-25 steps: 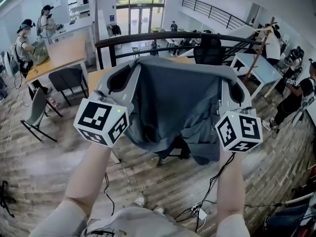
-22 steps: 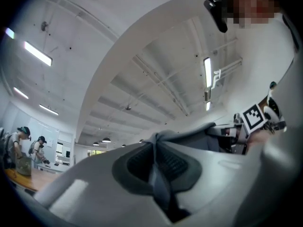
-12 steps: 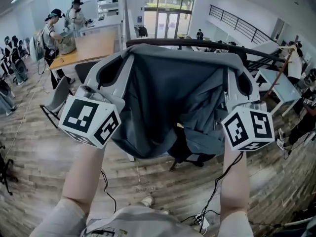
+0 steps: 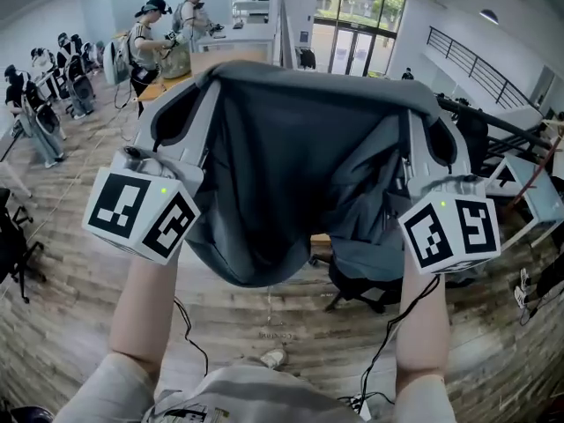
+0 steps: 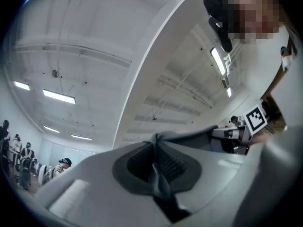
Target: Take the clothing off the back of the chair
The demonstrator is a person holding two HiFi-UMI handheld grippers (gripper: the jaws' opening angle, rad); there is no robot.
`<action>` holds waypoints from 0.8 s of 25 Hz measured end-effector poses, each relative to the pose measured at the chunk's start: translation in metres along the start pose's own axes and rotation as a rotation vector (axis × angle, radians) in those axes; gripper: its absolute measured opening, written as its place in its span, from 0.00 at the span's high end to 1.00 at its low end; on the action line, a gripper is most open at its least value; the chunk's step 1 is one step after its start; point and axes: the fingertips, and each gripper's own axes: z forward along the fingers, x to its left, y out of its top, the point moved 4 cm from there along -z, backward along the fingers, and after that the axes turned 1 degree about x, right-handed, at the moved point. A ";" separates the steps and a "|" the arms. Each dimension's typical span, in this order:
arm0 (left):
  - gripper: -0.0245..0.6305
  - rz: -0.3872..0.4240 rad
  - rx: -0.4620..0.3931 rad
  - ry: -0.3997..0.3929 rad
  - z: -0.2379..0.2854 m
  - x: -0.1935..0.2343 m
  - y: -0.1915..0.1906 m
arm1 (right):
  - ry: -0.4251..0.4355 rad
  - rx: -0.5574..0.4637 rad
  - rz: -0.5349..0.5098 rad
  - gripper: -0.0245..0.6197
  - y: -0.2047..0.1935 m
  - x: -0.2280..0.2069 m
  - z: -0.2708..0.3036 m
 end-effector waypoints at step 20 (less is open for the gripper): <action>0.95 0.198 0.127 0.354 -0.137 0.127 0.012 | 0.386 -0.060 0.248 0.95 -0.035 0.175 0.086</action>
